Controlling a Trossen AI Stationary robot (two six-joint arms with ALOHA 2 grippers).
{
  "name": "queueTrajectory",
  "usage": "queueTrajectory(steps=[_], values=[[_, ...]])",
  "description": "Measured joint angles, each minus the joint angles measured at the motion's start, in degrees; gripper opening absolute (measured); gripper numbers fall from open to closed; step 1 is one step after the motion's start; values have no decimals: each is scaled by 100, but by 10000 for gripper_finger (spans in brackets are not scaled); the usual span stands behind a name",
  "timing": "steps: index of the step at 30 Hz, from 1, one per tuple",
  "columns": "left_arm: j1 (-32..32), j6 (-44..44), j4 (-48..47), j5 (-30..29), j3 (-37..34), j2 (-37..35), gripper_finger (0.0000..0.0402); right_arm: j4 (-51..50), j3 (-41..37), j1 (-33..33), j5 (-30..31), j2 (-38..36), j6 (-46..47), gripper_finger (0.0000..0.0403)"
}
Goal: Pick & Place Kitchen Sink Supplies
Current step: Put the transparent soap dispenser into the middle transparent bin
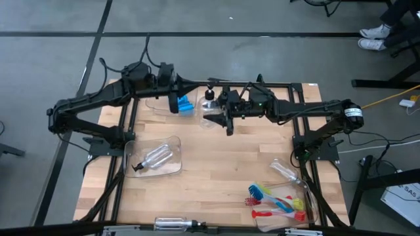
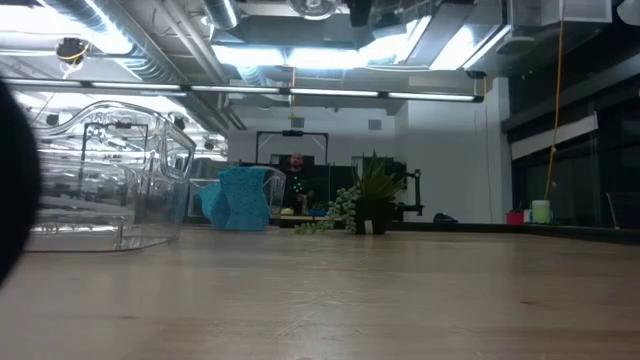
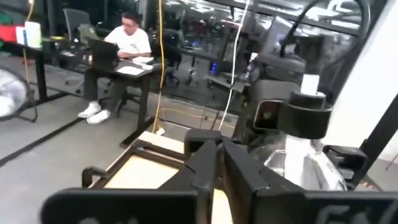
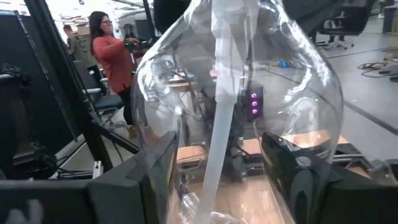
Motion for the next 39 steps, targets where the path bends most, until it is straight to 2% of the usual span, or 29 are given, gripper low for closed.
queueTrajectory(steps=[3, 8, 12, 18, 23, 28, 34, 39], values=[[-86, 109, 141, 7, -7, 110, 57, -4, 0, -3, 17, 0, -48, 225], [-154, 77, 630, 576, 0, 268, 131, -40, 0, -3, 16, 0, -76, 225], [-161, 66, 805, 658, -2, 317, 187, -79, 0, -3, 20, 0, -90, 225], [-156, -245, 833, 958, 0, 335, 242, -92, 0, -1, -16, -2, -126, 225], [-163, -446, 833, 1333, 0, 339, 259, -93, 0, -23, 54, -2, -146, 225], [-165, -535, 831, 1487, -7, 439, 260, -90, 0, -29, 24, -2, -206, 225], [-185, -554, 1741, 1565, 0, 763, 260, -95, 0, -46, 34, -2, -226, 225], [-189, -580, 2053, 1735, -2, 1123, 259, -133, 2, -51, 29, -2, -230, 225]])
